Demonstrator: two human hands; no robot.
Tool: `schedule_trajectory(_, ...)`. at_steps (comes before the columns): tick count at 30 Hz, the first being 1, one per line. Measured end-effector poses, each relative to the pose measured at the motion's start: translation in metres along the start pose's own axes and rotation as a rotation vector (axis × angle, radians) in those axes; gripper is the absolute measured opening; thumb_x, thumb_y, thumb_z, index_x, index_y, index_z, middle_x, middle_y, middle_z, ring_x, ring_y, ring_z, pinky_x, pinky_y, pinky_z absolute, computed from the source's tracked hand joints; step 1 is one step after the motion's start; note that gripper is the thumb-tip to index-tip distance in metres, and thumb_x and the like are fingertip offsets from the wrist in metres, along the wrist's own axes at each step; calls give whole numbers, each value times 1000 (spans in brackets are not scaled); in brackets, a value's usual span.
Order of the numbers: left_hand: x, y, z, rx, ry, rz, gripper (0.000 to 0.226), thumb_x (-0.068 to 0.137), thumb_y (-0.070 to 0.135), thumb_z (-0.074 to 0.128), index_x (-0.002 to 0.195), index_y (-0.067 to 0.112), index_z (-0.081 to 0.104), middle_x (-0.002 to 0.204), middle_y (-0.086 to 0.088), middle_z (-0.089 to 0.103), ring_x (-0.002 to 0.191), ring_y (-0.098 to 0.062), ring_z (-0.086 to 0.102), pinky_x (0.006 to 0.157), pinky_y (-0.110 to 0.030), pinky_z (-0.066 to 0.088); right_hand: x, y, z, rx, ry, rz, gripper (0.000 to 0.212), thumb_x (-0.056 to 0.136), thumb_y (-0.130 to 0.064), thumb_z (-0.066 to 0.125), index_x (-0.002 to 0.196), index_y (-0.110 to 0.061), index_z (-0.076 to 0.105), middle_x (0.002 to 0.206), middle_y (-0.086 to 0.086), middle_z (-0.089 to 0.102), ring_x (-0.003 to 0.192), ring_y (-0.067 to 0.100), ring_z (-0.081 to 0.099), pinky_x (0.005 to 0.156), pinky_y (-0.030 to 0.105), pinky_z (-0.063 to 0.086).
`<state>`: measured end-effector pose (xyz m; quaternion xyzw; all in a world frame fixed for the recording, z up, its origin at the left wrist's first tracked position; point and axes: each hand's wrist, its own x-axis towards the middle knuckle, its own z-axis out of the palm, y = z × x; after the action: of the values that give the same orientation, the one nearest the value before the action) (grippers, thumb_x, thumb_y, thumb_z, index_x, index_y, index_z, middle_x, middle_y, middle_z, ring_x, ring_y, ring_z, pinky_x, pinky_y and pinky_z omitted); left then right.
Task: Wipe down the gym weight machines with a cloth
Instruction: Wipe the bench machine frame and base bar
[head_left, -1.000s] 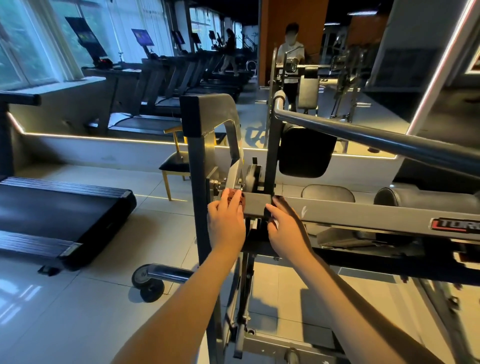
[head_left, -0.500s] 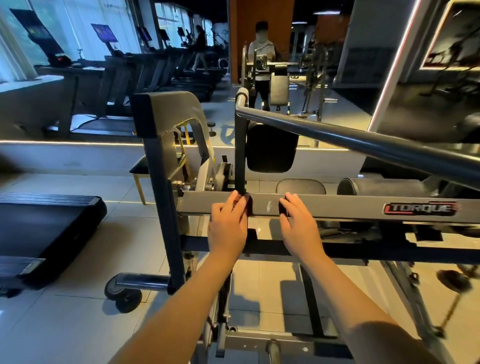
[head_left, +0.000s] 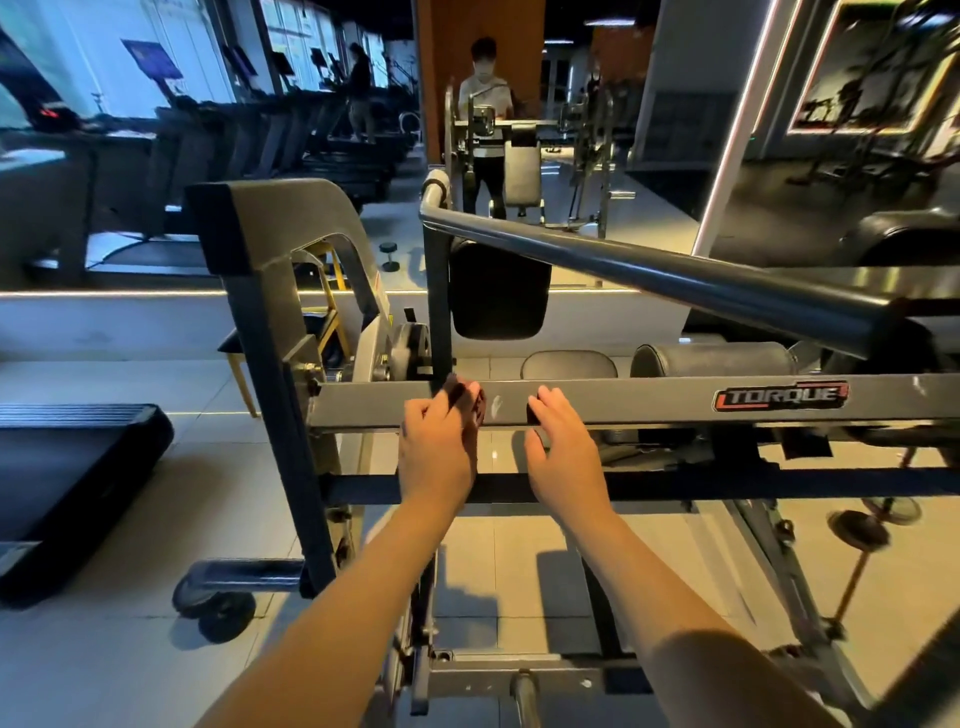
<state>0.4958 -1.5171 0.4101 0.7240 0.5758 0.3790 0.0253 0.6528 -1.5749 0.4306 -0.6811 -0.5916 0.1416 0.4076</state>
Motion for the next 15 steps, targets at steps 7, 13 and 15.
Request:
schedule_trajectory(7,-3,36,15,61,-60,436,61,98,27,57,155,23,36,162,-8,32,136,-27,49,115,-36,36,0,2,-3,102,33,6,45,105,-18,52,149,-24,48,160,-6,38,151,11,27,120,33,27)
schedule_trajectory(13,-5,6,-2,-60,19,126,49,95,26,65,142,20,52,122,-7,54,100,-23,58,80,-30,54,-5,4,2,-12,17,-2,48,106,-20,48,153,-23,42,164,-7,29,153,9,18,116,23,18)
schedule_trajectory(15,-8,18,0,-120,-12,50,41,97,27,62,138,24,54,125,2,49,109,-22,56,86,-28,51,-4,6,2,-1,19,3,47,106,-20,48,153,-23,43,164,-8,30,153,8,19,116,23,18)
